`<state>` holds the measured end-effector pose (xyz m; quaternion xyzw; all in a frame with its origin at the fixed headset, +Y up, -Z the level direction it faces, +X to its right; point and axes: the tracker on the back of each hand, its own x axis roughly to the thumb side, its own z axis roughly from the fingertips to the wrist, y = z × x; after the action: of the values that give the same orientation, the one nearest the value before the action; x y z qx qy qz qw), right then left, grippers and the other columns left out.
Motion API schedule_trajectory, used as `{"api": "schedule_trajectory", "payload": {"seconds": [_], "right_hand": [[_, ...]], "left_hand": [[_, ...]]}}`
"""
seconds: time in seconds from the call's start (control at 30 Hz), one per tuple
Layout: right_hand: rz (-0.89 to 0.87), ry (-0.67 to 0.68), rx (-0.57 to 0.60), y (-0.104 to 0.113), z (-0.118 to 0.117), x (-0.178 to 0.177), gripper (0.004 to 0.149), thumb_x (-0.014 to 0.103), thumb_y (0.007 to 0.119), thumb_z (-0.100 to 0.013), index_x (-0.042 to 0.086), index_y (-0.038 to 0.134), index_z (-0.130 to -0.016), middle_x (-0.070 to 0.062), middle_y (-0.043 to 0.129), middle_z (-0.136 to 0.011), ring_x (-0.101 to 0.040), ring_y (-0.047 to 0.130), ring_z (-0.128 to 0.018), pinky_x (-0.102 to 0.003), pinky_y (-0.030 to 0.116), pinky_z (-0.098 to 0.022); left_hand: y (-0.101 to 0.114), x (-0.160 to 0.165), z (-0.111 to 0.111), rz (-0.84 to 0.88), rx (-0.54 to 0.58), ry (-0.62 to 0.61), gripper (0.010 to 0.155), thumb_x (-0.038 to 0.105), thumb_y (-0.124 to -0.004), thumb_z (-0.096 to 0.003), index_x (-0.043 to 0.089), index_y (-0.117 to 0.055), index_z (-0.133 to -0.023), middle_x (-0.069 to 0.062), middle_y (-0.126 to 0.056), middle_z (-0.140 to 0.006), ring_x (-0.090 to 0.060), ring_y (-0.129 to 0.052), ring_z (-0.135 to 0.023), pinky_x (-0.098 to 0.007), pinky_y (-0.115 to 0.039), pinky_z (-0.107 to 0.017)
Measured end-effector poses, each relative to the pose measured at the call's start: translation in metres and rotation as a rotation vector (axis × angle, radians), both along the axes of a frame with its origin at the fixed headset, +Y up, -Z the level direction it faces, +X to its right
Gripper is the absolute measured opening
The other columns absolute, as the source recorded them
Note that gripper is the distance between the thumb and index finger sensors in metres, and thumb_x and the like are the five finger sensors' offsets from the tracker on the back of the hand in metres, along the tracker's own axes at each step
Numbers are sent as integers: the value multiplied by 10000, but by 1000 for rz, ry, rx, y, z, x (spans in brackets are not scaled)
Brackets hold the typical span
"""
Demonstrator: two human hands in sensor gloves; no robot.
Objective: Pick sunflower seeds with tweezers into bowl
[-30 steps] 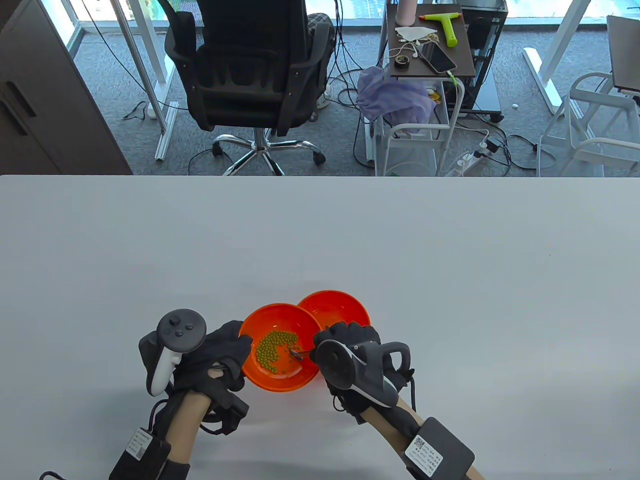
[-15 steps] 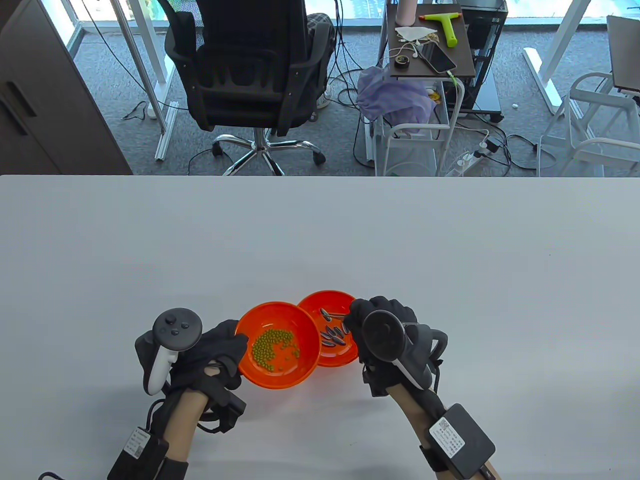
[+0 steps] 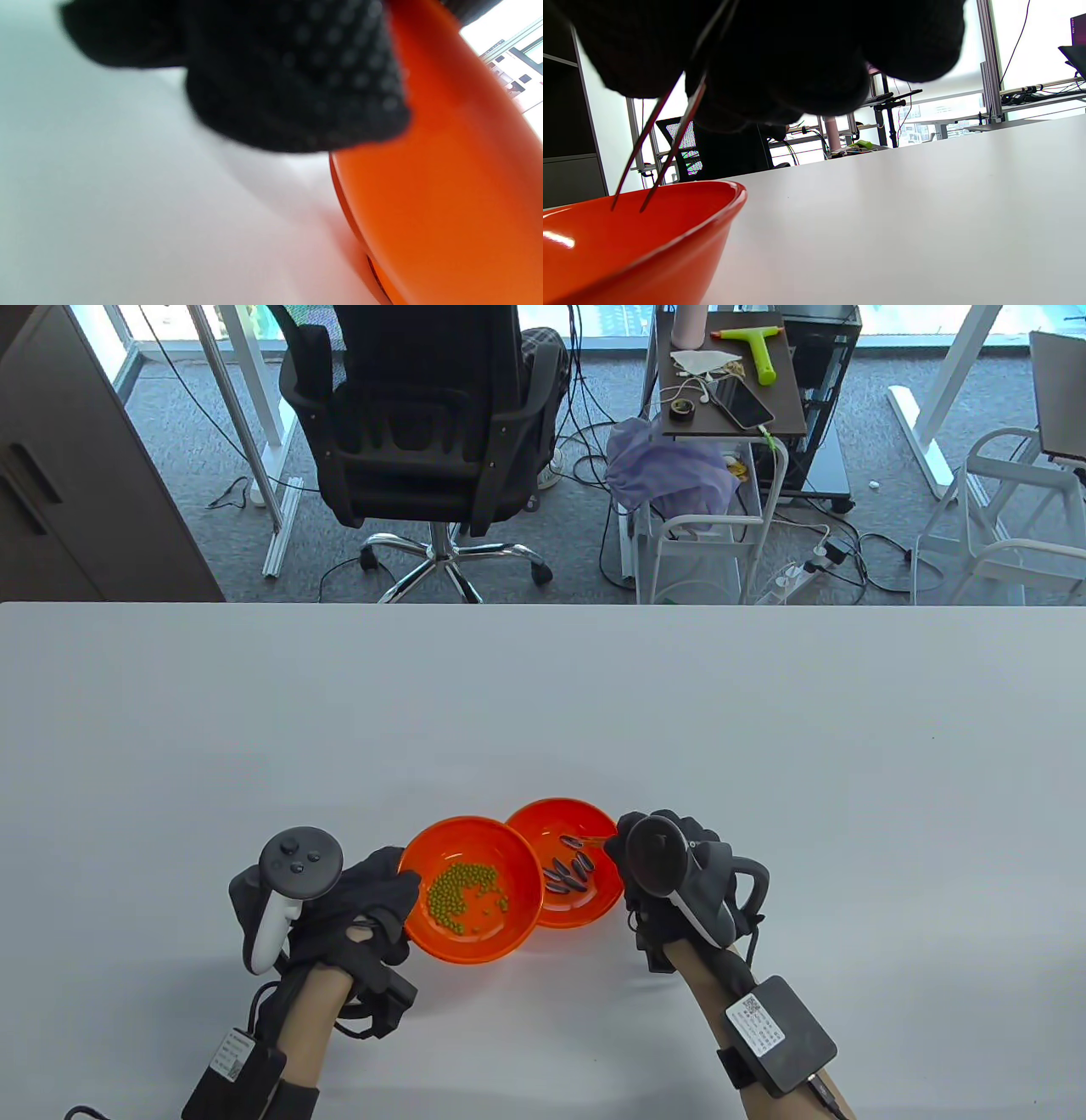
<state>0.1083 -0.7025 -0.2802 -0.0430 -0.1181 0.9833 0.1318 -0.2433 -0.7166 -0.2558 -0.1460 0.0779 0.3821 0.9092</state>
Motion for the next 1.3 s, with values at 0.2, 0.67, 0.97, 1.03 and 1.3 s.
{"api": "schedule_trajectory", "payload": {"seconds": [0.2,0.67,0.97,1.03,1.3], "right_hand": [[-38,28,-29,1,1,0,414,469,905,-291,268,1046,-624,66,1055,-515,-114,1012,-360,-363,889,-396],[-40,52,-28,3,2,-2,412,464,908,-289,264,1049,-620,63,1054,-514,-120,1010,-359,-366,888,-398],[-33,65,-26,3,3,-3,410,464,908,-290,264,1048,-620,61,1055,-514,-121,1011,-360,-366,888,-399],[-30,65,-28,3,3,-3,412,466,907,-290,266,1048,-621,64,1054,-514,-119,1011,-360,-365,888,-399],[-37,61,-24,4,4,0,413,465,907,-290,263,1047,-622,61,1054,-515,-121,1011,-362,-366,888,-400]], "left_hand": [[-2,-7,-1,40,13,51,502,390,-783,-465,154,-811,-907,-57,-1049,-411,-113,-1054,-44,-343,-945,-166],[-27,-46,-14,64,-58,224,504,389,-775,-470,164,-798,-920,-60,-1044,-446,-125,-1062,-80,-353,-944,-193],[-44,-66,-21,53,-140,274,504,385,-772,-475,163,-796,-928,-62,-1041,-466,-129,-1067,-100,-356,-944,-210],[-49,-69,-22,45,-156,278,506,384,-772,-477,159,-796,-929,-62,-1039,-470,-130,-1067,-104,-357,-943,-214],[-55,-75,-23,49,-208,310,512,392,-770,-481,152,-802,-932,-51,-1042,-513,-143,-1079,-148,-370,-939,-244]]}}
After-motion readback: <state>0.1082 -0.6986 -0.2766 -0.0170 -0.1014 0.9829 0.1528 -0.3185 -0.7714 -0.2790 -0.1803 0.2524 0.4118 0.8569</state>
